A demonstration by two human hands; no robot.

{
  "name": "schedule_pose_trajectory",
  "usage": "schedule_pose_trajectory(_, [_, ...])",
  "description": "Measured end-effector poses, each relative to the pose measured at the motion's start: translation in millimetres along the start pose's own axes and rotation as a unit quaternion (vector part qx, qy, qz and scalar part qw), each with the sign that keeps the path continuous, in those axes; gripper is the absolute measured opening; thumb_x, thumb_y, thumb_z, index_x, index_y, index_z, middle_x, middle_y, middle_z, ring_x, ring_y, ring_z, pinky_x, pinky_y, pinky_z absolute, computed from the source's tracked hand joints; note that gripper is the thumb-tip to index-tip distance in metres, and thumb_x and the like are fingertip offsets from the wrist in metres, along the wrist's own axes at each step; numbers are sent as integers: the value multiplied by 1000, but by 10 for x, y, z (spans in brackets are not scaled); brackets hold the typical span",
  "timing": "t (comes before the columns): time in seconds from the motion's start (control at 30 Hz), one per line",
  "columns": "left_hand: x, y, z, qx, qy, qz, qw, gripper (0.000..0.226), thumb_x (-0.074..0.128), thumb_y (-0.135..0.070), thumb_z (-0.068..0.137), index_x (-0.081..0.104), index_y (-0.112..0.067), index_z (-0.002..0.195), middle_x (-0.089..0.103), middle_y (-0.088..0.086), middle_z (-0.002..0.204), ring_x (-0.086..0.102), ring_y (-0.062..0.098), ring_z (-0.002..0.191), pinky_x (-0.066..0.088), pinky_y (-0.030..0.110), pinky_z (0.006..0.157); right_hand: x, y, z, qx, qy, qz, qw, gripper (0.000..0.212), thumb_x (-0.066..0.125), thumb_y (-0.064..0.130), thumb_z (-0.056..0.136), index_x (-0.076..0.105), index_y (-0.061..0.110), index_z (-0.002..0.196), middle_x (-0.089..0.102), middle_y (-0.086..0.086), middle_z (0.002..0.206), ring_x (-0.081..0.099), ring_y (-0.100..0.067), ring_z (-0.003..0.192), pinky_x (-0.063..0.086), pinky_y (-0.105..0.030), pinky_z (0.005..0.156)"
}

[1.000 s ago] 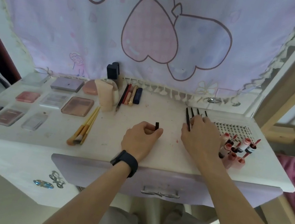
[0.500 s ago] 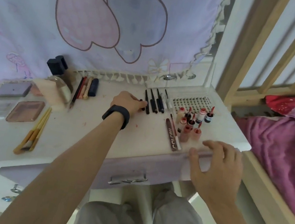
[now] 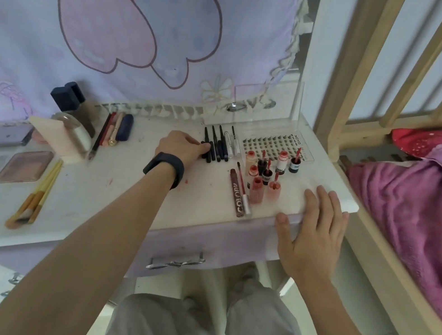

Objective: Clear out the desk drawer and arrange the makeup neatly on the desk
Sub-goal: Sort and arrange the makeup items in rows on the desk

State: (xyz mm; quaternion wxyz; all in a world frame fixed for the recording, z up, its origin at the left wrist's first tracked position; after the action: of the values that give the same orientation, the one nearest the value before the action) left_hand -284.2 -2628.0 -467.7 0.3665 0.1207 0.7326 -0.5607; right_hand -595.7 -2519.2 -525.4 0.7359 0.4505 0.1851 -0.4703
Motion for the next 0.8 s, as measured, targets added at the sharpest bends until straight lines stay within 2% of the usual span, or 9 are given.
schedule_pose_trajectory(0.2, [-1, -25, -24, 4, -6, 15, 1000, 26, 72, -50, 84, 74, -24, 87, 72, -3, 90, 61, 12, 78, 42, 23, 57, 12, -36, -3, -3, 7, -16, 1000, 72, 35, 60, 97, 43, 10, 148, 34, -8, 160, 17, -24, 154, 10, -53, 125])
schedule_pose_trajectory(0.33, [-40, -63, -77, 12, -5, 26, 1000, 30, 64, -49, 90, 69, -23, 74, 73, 0, 85, 66, 23, 81, 48, 27, 62, 9, -29, -2, -9, 23, -28, 999, 74, 32, 63, 98, 42, 11, 149, 31, -6, 162, 14, -22, 155, 10, -53, 125])
schedule_pose_trajectory(0.4, [-92, -61, -126, 20, 3, 22, 1000, 28, 59, -46, 93, 67, -26, 75, 75, -2, 85, 68, 24, 86, 51, 30, 69, -28, -18, -4, -5, 43, -45, 998, 75, 31, 66, 97, 41, 14, 151, 30, -4, 163, 12, -20, 155, 6, -52, 125])
schedule_pose_trajectory(0.47, [-188, -25, -185, 36, 5, 21, 999, 19, 59, -43, 94, 67, -28, 87, 74, -8, 84, 68, 20, 88, 48, 27, 68, -137, 23, -15, 2, 44, -52, 998, 73, 36, 65, 96, 45, 15, 148, 33, -5, 162, 16, -21, 154, 3, -50, 126])
schedule_pose_trajectory(0.53, [-310, 36, -281, 61, -1, 35, 998, 14, 59, -40, 94, 67, -29, 97, 73, -9, 87, 67, 17, 90, 44, 25, 68, -324, 163, -80, -17, 3, -27, 999, 61, 48, 55, 94, 55, 13, 137, 46, -8, 153, 31, -25, 149, 11, -51, 125])
schedule_pose_trajectory(0.63, [-484, 209, -457, 92, -15, 80, 992, 14, 58, -41, 95, 65, -32, 103, 71, -6, 98, 64, 17, 92, 48, 29, 76, -519, 606, -294, -107, -54, 31, 992, 36, 54, 37, 92, 65, 15, 118, 61, -5, 134, 49, -28, 134, 26, -48, 119])
schedule_pose_trajectory(0.7, [-640, 381, -569, 100, -32, 102, 989, 16, 57, -41, 95, 66, -33, 106, 69, -7, 102, 63, 17, 93, 52, 32, 80, -486, 1008, -412, -166, -47, 47, 984, 29, 55, 33, 92, 68, 16, 110, 65, -5, 128, 53, -28, 128, 32, -48, 116])
schedule_pose_trajectory(0.8, [-872, 607, -660, 102, -52, 129, 985, 18, 55, -37, 97, 65, -32, 111, 66, -8, 112, 61, 15, 98, 53, 37, 86, -252, 1508, -409, -202, 10, 62, 977, 28, 61, 30, 90, 71, 15, 111, 64, -6, 131, 52, -28, 130, 40, -50, 110])
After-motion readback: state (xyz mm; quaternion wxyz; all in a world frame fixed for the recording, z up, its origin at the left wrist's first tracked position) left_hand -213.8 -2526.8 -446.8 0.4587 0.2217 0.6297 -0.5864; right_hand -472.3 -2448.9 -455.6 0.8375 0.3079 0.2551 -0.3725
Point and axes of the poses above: each hand's wrist, its own z-axis towards the middle knuckle, its own x-axis out of the palm, y = z × x, the point moved 8 cm from there along z, towards the middle knuckle
